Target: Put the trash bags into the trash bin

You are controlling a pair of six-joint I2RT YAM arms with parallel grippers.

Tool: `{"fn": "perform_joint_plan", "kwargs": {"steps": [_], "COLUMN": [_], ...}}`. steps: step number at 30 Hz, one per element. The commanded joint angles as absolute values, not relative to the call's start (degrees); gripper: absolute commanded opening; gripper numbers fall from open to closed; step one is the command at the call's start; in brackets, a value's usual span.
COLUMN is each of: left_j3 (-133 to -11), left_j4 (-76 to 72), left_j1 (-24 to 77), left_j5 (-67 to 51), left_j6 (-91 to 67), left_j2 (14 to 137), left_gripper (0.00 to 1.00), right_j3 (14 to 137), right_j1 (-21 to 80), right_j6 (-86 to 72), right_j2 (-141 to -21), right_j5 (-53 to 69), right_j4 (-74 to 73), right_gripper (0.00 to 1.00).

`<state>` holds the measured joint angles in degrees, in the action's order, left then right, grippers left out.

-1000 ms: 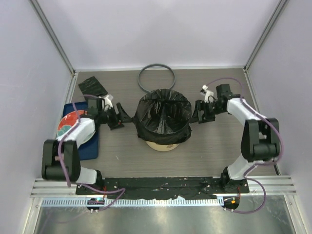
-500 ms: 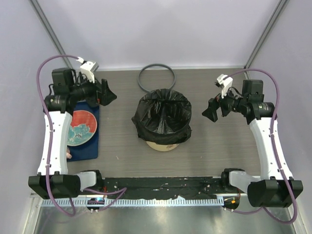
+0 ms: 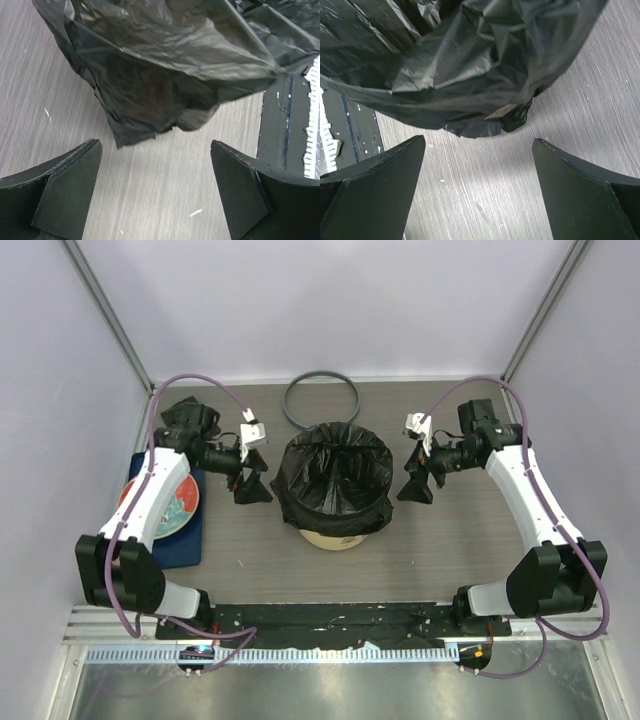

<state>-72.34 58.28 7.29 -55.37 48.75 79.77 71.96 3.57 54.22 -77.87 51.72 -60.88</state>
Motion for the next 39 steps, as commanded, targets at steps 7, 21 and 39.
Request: {"fn": "perform_joint_plan", "kwargs": {"steps": [7, 21, 39], "left_j3": [-74.88, -73.40, -66.10], "left_j4": [46.76, 54.49, 46.85], "left_j1": [11.69, 13.27, 13.27], "left_j5": [-62.84, -62.94, -54.76], "left_j6": [51.77, 58.36, 57.21], "left_j2": [86.92, 91.23, 92.55], "left_gripper": [0.80, 0.00, 0.00], "right_j3": [72.51, 73.65, 66.91], "right_j1": [9.58, 9.93, 8.71], "right_j6": [55.11, 57.65, 56.26], "right_j2": [-80.42, -81.12, -83.41], "right_j5": [54.84, 56.07, 56.08], "right_j4": [-53.79, -55.46, -51.95], "right_gripper": [0.93, 0.61, 0.01]}}
